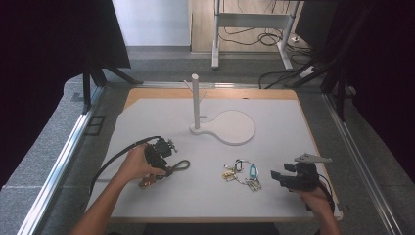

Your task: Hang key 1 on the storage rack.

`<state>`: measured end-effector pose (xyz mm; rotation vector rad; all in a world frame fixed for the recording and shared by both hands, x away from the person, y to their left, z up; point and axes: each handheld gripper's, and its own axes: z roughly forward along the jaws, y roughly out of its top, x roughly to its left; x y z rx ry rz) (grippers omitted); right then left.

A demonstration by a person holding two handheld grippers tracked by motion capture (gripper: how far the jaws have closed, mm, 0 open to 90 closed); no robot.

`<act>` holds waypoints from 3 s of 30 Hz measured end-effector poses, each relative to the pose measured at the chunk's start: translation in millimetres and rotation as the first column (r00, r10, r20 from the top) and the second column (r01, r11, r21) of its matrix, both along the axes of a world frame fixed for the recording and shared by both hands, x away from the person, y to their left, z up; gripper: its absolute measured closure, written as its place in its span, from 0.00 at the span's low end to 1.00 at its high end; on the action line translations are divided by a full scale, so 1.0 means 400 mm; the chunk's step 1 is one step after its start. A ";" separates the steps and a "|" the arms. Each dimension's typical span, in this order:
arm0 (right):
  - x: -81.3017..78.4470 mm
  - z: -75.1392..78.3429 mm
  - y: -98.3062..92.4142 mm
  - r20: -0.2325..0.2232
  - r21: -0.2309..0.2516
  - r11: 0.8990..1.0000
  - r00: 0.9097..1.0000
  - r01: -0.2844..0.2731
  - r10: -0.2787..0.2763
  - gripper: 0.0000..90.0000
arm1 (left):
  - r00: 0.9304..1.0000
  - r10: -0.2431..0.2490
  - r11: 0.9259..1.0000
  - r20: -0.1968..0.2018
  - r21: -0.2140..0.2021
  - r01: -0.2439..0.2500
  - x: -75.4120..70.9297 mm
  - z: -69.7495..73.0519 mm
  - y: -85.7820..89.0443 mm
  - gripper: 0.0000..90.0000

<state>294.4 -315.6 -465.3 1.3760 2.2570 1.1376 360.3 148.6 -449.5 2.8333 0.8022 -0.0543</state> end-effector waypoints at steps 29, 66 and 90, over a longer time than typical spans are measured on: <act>0.001 -0.006 0.003 -0.015 -0.017 1.000 1.000 0.009 -0.009 0.34 | 0.998 -0.042 0.998 0.042 0.058 0.040 -0.015 -0.002 -0.020 0.75; -0.001 -0.001 -0.009 -0.013 -0.002 1.000 1.000 0.015 -0.015 0.36 | 0.985 0.111 0.909 0.133 -0.413 -0.047 -0.051 0.211 0.159 0.75; -0.001 -0.001 -0.012 -0.014 -0.003 1.000 1.000 0.013 -0.013 0.36 | 0.982 0.140 0.895 0.124 -0.440 -0.072 0.008 0.243 0.163 0.75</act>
